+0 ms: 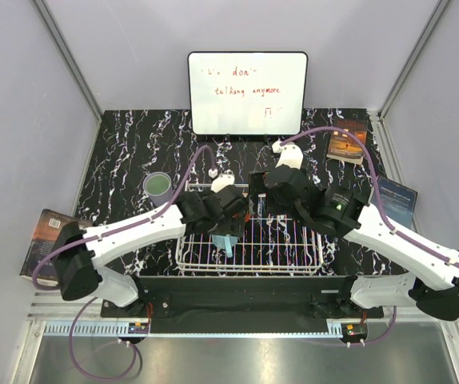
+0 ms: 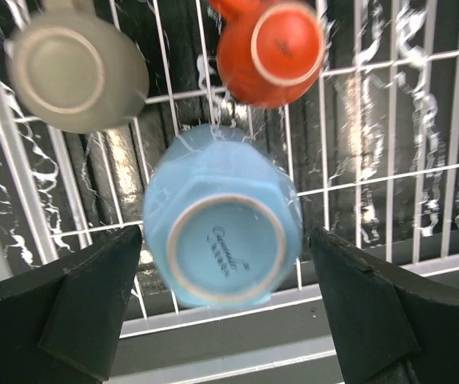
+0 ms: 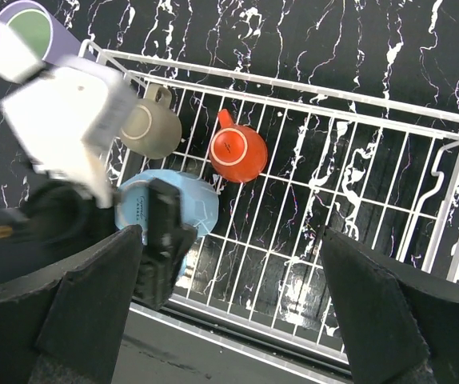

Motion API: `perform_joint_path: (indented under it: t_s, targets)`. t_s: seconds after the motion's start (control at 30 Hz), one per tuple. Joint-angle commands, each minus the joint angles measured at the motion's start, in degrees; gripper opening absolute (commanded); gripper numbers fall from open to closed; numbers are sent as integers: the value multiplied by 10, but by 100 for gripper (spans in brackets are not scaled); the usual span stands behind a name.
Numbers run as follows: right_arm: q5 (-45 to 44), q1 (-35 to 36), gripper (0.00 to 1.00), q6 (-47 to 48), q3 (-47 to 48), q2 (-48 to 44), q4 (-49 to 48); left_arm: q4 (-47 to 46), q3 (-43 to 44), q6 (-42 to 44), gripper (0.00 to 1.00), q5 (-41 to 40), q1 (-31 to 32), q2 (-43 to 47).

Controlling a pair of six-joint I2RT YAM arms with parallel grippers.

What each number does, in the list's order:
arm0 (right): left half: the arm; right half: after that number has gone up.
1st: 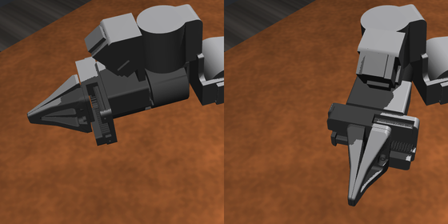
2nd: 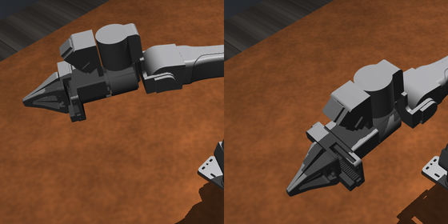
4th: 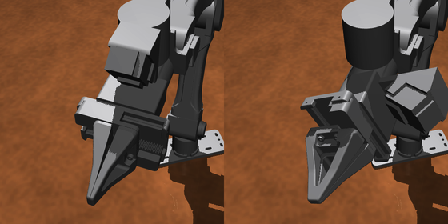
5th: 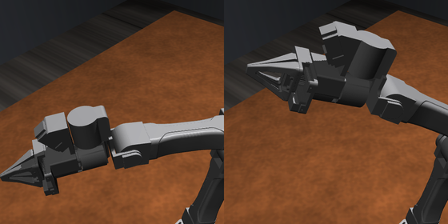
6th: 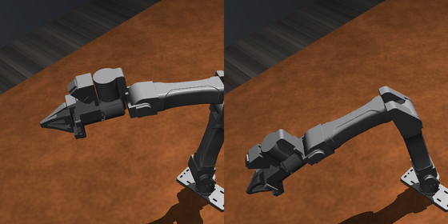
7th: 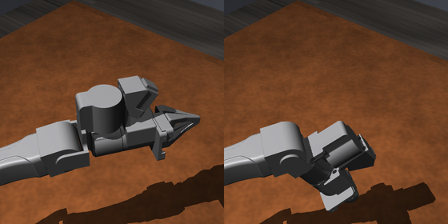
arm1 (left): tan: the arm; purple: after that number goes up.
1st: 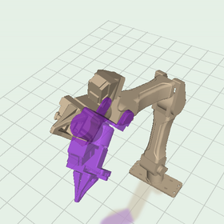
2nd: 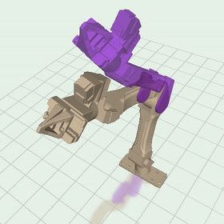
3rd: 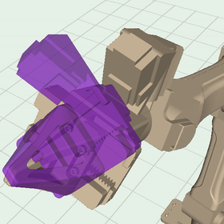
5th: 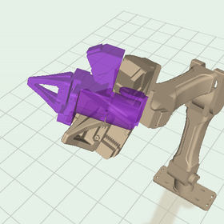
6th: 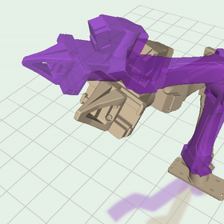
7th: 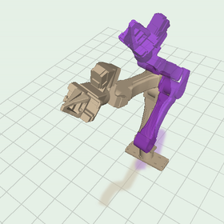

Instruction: Unload the cups from the dish rack

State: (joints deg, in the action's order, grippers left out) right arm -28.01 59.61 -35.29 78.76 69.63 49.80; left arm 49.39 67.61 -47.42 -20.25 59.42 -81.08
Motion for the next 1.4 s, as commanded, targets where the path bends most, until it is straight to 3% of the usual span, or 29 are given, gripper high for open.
perform_joint_path:
  t_s: [0.0,0.17,0.3,0.4,0.47,0.57,1.1,1.37]
  targets:
    - [-20,-1,100,-5,-3,-13,-3,-55,-19,5,92,26,3,-30]
    - [-19,0,100,-5,-17,-26,-2,-59,-24,-3,90,27,3,-39]
    - [-16,-1,100,-7,-25,-31,-3,-59,-26,-5,80,23,3,-40]
    - [-16,-1,100,-8,-28,-33,-2,-54,-25,-5,55,14,5,-36]
    - [-14,-1,100,-8,-30,-34,-4,-47,-17,-5,25,-1,10,-33]
    - [-13,-1,100,-9,-33,-34,-5,-26,0,0,0,-25,17,-32]
    - [-59,-1,100,-18,-24,-61,-6,-7,125,62,0,-65,29,65]
    - [-21,-69,100,-46,-105,-149,-61,-168,50,64,0,51,-18,179]
